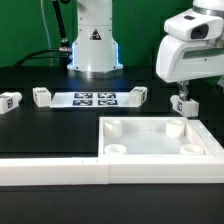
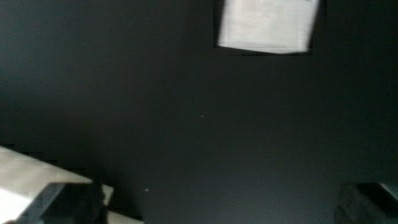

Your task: Assemble square table

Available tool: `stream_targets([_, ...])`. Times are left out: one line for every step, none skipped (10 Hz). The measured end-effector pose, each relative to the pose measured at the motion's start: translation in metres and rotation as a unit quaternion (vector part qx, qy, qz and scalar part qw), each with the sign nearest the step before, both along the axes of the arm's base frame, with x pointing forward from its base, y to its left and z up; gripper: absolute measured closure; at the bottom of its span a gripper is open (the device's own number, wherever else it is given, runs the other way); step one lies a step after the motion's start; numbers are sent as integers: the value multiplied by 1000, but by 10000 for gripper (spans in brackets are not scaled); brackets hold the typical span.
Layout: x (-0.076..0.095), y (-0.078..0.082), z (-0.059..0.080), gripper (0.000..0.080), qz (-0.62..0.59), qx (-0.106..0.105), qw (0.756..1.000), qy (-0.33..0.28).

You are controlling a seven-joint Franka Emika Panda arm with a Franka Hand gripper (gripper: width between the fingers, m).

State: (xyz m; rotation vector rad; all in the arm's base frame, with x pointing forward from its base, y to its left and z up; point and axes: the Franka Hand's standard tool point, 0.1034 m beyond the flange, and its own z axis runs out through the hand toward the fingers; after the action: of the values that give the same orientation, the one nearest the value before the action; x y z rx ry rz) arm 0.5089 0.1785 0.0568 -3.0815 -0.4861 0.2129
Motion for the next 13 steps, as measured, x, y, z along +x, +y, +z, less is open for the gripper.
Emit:
stream_targets([-1, 0, 0, 151, 1, -2, 1000, 5])
stream_targets([-3, -1, -1, 151, 2, -6, 1000, 15])
stream_targets([-3, 0, -1, 151, 2, -5, 1000, 14])
stream_targets([-15, 0, -3, 151, -1, -20, 999, 44])
stream_targets([-30, 0, -3, 151, 1, -39, 994, 102])
stream_targets([-34, -3, -4, 151, 2, -60, 985, 159])
stream_targets([-34, -4, -5, 151, 3, -72, 978, 196])
stream_targets([-35, -4, -6, 151, 5, -82, 971, 226])
stream_targets([-34, -3, -7, 151, 5, -85, 967, 238])
stream_targets([-42, -5, -6, 151, 5, -100, 956, 276])
stream_targets([-47, 1, -9, 151, 4, -116, 942, 315])
stream_targets([-46, 7, -13, 151, 8, -120, 936, 330])
stream_targets([-46, 6, -15, 151, 7, -122, 932, 340])
